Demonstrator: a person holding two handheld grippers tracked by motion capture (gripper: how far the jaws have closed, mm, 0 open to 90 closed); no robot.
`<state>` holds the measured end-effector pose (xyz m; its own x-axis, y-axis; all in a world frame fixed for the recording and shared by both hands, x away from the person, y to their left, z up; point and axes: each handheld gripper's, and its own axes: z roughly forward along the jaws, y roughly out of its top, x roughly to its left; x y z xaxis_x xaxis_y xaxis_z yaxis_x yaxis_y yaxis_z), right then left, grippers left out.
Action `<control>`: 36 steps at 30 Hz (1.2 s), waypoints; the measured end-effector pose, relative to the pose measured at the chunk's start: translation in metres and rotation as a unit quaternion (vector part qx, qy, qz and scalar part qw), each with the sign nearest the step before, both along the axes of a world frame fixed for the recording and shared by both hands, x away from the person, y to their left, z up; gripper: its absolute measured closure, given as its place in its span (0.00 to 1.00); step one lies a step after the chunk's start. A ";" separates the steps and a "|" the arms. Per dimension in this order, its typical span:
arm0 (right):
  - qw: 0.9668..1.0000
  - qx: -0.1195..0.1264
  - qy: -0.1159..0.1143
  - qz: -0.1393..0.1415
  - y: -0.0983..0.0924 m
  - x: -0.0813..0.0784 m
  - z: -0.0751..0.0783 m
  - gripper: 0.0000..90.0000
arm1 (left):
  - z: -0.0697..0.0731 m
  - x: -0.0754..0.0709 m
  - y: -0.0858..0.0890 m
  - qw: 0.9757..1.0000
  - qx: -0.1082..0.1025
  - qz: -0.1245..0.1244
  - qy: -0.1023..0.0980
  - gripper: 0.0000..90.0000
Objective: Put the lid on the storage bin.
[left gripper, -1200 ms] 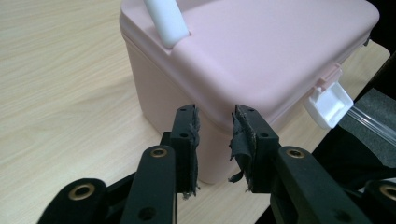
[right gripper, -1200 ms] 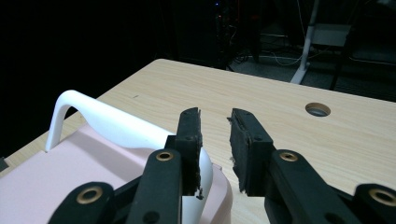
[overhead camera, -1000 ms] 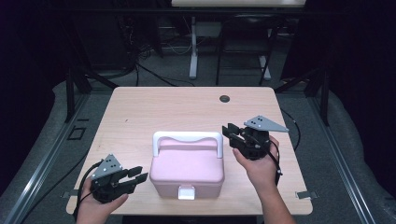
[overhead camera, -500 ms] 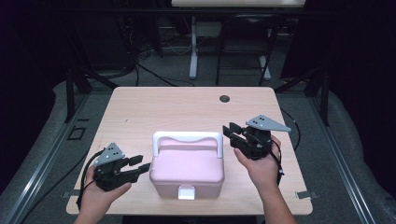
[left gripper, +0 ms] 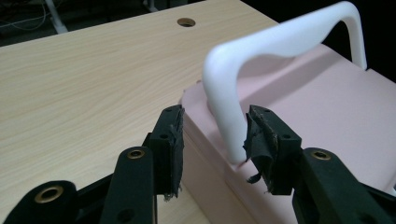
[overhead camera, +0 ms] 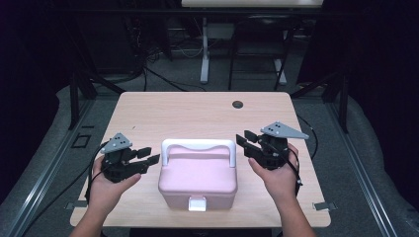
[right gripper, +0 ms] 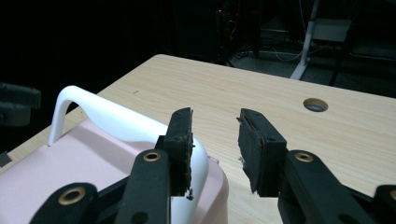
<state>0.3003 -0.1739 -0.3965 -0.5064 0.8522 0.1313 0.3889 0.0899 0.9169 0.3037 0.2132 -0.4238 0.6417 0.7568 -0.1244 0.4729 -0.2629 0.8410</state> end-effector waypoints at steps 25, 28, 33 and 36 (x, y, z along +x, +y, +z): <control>0.999 -0.003 0.024 -0.026 -0.024 -0.008 -0.029 0.68 | -0.021 0.025 0.029 0.999 -0.023 0.044 0.014 0.62; 0.999 -0.001 0.028 -0.032 -0.030 -0.010 -0.035 0.68 | -0.024 0.024 0.029 0.999 -0.019 0.043 0.015 0.62; 0.999 0.007 0.020 -0.043 -0.036 -0.014 -0.043 0.68 | -0.029 0.024 0.029 0.999 -0.014 0.042 0.014 0.61; 0.998 0.018 0.020 -0.052 -0.039 -0.014 -0.051 0.68 | -0.031 0.023 0.031 0.999 -0.010 0.045 0.014 0.61</control>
<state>0.2864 -0.2132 -0.4476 -0.4097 0.8943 0.1799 0.4300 0.0154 0.9027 0.3269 0.2438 -0.4551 0.5675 0.8082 -0.1576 0.5171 -0.2008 0.8320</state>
